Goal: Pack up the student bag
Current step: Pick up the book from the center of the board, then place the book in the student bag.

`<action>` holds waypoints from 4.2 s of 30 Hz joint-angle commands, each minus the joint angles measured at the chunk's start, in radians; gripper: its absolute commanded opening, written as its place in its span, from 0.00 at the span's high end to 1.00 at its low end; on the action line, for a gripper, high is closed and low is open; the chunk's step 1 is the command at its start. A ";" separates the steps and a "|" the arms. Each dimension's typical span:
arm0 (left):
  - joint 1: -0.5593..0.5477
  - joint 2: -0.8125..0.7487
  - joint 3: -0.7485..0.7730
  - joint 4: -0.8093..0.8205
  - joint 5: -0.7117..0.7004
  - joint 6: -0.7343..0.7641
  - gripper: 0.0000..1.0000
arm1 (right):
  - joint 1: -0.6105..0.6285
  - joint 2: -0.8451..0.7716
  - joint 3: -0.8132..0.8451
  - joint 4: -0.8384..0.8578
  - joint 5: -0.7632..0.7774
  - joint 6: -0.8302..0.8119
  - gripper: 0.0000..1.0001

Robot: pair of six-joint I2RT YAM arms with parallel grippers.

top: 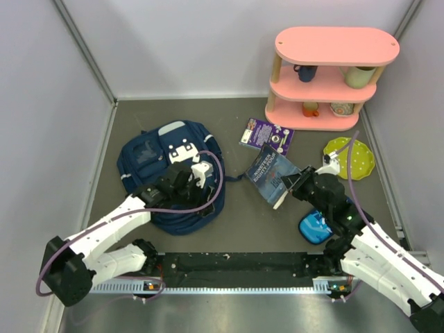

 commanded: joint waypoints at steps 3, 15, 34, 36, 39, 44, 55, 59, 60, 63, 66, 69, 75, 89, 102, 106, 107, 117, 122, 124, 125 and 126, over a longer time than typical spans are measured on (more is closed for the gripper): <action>-0.005 0.036 0.031 -0.018 -0.005 0.001 0.34 | -0.006 -0.006 0.090 0.127 -0.012 0.010 1.00; -0.034 0.169 0.101 -0.005 -0.025 -0.037 0.91 | -0.009 -0.007 0.099 0.113 -0.016 -0.019 1.00; -0.080 0.251 0.462 0.008 -0.161 -0.065 1.00 | -0.173 -0.105 0.196 -0.050 -0.169 -0.081 1.00; -0.077 0.209 0.471 -0.023 -0.271 -0.069 1.00 | -0.173 -0.098 0.213 -0.047 -0.229 -0.064 1.00; -0.062 0.110 0.479 -0.038 -0.371 -0.068 1.00 | -0.173 -0.070 0.227 -0.040 -0.350 -0.025 1.00; -0.011 -0.050 0.456 0.025 -0.388 -0.100 1.00 | -0.172 -0.023 0.095 0.221 -0.594 0.215 1.00; -0.006 -0.032 0.486 0.049 -0.364 -0.130 1.00 | -0.043 0.118 0.066 0.415 -0.647 0.304 1.00; -0.005 -0.038 0.476 0.081 -0.353 -0.149 1.00 | 0.000 0.154 0.070 0.377 -0.600 0.318 1.00; -0.006 -0.041 0.476 0.091 -0.348 -0.152 1.00 | 0.008 0.155 0.078 0.360 -0.578 0.311 1.00; -0.006 -0.041 0.473 0.121 -0.331 -0.167 1.00 | 0.020 0.191 0.079 0.391 -0.561 0.326 1.00; -0.005 -0.041 0.462 0.169 -0.289 -0.178 1.00 | 0.026 0.243 0.079 0.439 -0.564 0.338 1.00; -0.005 -0.035 0.460 0.183 -0.269 -0.184 1.00 | 0.037 0.319 0.084 0.522 -0.581 0.353 1.00; -0.006 -0.025 0.466 0.198 -0.236 -0.180 1.00 | 0.072 0.477 0.125 0.681 -0.575 0.381 1.00; -0.006 -0.018 0.459 0.207 -0.175 -0.175 1.00 | 0.087 0.769 0.234 0.883 -0.545 0.450 1.00; -0.006 -0.015 0.448 0.227 -0.147 -0.192 1.00 | 0.232 1.104 0.409 0.898 -0.262 0.432 1.00; -0.005 -0.035 0.427 0.247 -0.129 -0.213 1.00 | 0.255 1.214 0.444 0.961 -0.132 0.484 1.00; -0.005 -0.036 0.423 0.247 -0.132 -0.215 1.00 | 0.256 1.232 0.486 0.938 -0.119 0.476 1.00; -0.006 -0.036 0.388 0.275 -0.115 -0.236 1.00 | 0.281 1.323 0.452 0.894 -0.102 0.515 0.63; -0.006 -0.027 0.379 0.281 -0.104 -0.239 1.00 | 0.282 1.307 0.434 0.826 -0.154 0.470 0.50; -0.005 -0.029 0.373 0.282 -0.104 -0.239 1.00 | 0.281 1.295 0.415 0.840 -0.180 0.467 0.50; -0.005 -0.030 0.370 0.285 -0.107 -0.241 1.00 | 0.278 1.291 0.397 0.849 -0.194 0.469 0.49; -0.006 -0.032 0.367 0.287 -0.109 -0.239 1.00 | 0.272 1.281 0.386 0.878 -0.208 0.464 0.49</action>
